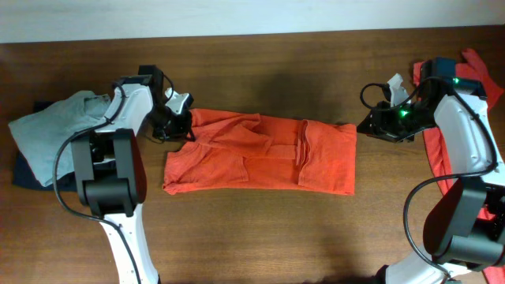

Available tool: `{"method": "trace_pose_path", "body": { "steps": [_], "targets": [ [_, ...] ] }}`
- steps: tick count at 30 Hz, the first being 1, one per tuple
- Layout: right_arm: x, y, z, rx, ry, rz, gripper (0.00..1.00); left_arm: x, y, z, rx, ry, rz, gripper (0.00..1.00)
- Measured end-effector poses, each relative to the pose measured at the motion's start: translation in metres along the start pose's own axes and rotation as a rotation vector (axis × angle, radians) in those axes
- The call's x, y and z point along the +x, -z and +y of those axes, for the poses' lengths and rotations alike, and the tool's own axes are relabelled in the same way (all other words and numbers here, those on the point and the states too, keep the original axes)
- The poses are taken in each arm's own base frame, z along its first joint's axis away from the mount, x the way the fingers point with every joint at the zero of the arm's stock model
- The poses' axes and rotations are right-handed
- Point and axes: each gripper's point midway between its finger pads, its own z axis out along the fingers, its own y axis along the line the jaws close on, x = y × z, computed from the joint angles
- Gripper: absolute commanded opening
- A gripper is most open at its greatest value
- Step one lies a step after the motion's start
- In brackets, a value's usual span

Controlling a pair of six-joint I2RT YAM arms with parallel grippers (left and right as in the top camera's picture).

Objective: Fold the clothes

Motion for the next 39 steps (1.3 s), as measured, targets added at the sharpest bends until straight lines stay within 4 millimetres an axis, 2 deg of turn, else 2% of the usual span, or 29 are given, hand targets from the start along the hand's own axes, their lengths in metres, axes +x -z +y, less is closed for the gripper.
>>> {"method": "trace_pose_path", "body": {
  "steps": [8, 10, 14, 15, 18, 28, 34, 39],
  "targets": [
    [0.000, 0.000, 0.000, 0.000, 0.000, 0.001, 0.34, 0.023, 0.006, -0.009, 0.008, 0.035, 0.099, 0.01],
    [0.000, 0.000, 0.000, 0.000, -0.001, 0.002, 0.34, 0.022, 0.017, -0.014, 0.001, 0.027, 0.091, 0.01],
    [0.000, 0.000, 0.000, 0.000, 0.000, 0.001, 0.34, 0.017, 0.058, -0.032, -0.074, -0.007, 0.021, 0.01],
    [0.000, 0.000, 0.000, 0.000, -0.001, 0.002, 0.34, 0.017, 0.073, -0.042, -0.113, -0.026, -0.003, 0.01],
    [0.000, 0.000, 0.000, 0.000, -0.001, 0.002, 0.34, 0.019, 0.087, -0.067, -0.187, -0.074, -0.030, 0.01],
    [0.000, 0.000, 0.000, 0.000, -0.001, 0.002, 0.34, 0.038, 0.061, -0.120, -0.443, -0.135, 0.011, 0.01],
    [0.000, 0.000, 0.000, 0.000, -0.001, 0.002, 0.34, 0.038, 0.055, -0.135, -0.480, -0.109, -0.024, 0.01],
    [0.002, 0.000, 0.000, -0.001, -0.005, 0.008, 0.34, 0.032, 0.044, -0.163, -0.464, -0.117, -0.086, 0.01]
  ]
}}
